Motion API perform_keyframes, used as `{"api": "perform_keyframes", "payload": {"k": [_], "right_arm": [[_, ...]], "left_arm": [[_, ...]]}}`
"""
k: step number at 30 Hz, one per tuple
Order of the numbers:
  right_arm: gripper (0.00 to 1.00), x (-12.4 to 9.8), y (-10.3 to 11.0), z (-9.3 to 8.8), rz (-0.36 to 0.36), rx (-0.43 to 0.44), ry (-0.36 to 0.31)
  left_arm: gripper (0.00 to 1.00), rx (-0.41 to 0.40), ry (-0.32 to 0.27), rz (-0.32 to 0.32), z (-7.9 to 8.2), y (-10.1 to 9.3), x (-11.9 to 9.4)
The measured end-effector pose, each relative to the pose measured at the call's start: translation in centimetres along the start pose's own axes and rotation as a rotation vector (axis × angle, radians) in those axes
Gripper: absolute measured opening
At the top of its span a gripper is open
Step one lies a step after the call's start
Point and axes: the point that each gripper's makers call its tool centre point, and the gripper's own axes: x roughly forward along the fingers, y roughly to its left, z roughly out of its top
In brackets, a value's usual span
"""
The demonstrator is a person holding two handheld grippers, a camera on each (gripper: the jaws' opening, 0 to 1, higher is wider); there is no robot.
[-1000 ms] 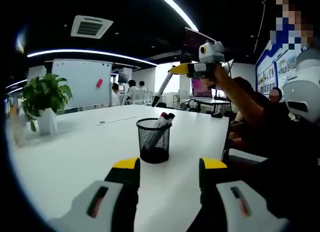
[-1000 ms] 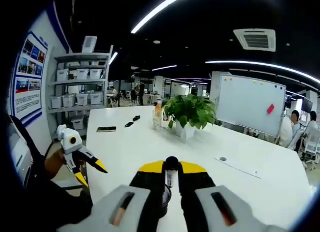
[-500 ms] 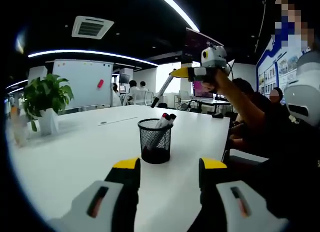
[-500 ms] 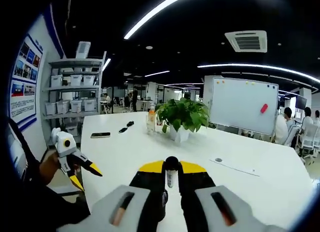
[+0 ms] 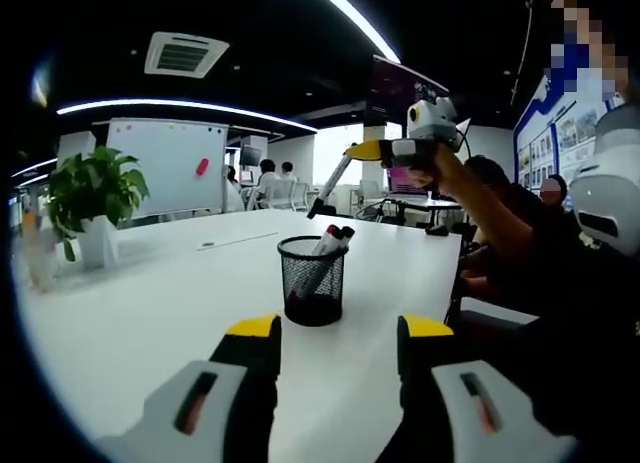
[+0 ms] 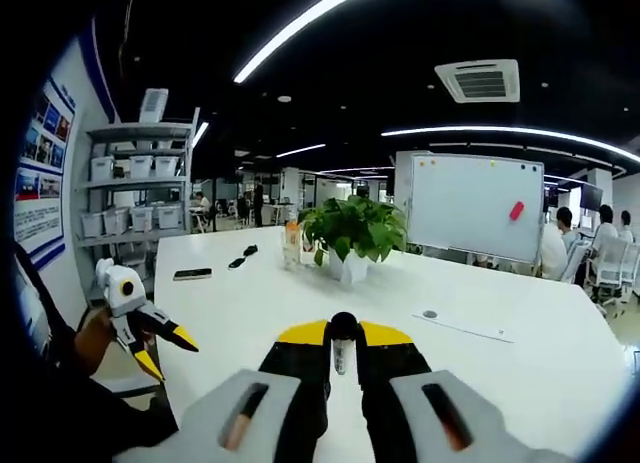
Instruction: Pick up the whiteboard markers from the pen holder and place them facing the whiteboard neatly
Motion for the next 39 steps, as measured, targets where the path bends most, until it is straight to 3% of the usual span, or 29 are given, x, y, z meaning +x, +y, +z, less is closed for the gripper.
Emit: {"api": "perform_keyframes", "payload": {"k": [10, 16, 27, 39], "right_arm": [[0.13, -0.6, -0.7, 0.2, -0.029, 0.021, -0.025], [0.13, -1.0, -1.5, -0.3, -0.082, 0.006, -0.025], [0.13, -1.3, -2.1, -1.5, -0.116, 0.028, -0.039], [0.13, -2.4, -3.1, -1.0, -0.204, -0.002, -0.077]], "left_arm": [[0.48, -0.003, 0.005, 0.003, -0.2, 0.1, 0.0], [0.48, -0.008, 0.007, 0.003, -0.3, 0.0, 0.1], [0.47, -0.007, 0.009, 0.007, -0.4, 0.1, 0.0], [0.47, -0.01, 0.01, 0.008, -0.5, 0.1, 0.0]]}}
